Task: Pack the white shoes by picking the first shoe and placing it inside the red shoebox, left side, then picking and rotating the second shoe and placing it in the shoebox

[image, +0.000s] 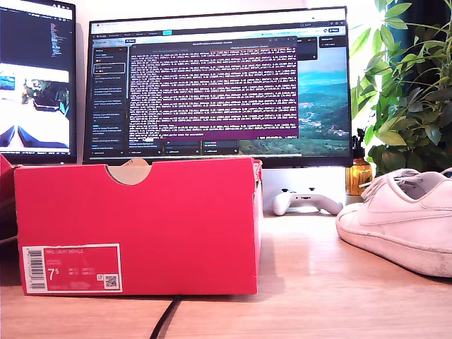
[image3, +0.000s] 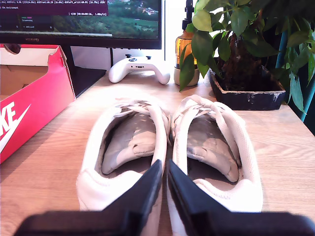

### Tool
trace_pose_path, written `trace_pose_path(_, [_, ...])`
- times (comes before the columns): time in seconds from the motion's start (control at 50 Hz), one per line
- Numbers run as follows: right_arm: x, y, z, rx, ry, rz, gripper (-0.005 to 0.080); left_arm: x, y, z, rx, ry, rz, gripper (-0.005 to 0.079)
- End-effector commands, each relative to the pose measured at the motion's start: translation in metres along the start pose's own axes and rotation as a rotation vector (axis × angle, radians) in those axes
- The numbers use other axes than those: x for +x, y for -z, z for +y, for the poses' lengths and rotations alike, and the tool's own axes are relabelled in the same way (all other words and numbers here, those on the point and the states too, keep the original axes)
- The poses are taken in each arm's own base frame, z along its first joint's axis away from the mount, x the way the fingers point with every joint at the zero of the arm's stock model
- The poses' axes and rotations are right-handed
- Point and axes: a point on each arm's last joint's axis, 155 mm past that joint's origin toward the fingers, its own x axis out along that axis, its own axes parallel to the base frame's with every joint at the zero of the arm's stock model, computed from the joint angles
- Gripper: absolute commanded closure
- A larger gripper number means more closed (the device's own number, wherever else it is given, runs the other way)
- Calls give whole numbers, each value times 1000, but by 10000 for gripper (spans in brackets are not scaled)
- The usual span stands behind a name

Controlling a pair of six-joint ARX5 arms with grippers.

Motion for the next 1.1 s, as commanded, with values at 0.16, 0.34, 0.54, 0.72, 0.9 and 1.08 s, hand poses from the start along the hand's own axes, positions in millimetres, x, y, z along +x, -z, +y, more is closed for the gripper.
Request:
trace_pose_path(0.16, [1,1,1,3,-5,-5,760,3,17,3,-7,-7,37,761])
trace_pose_path(0.34, [0,1,-4,-3,22,-4,759,3,17,3,-7,-7,36,761])
trace_pose_path(0.54, [0,1,-5,-33,29,-3,759,3,17,3,-8,-3,36,761])
trace_pose_path(0.72, [0,1,-4,-14,25,-4,759,3,13,-5,-71,34,24,761])
trace_pose_path(0.9, [0,-6,2,124,-11,-32,760,-7,-27,-35,-79,183,-71,761])
trace_pose_path(1.08, [-12,-67,29,450,-224,-237,755,-42,-105,-78,-196,416,-263,761])
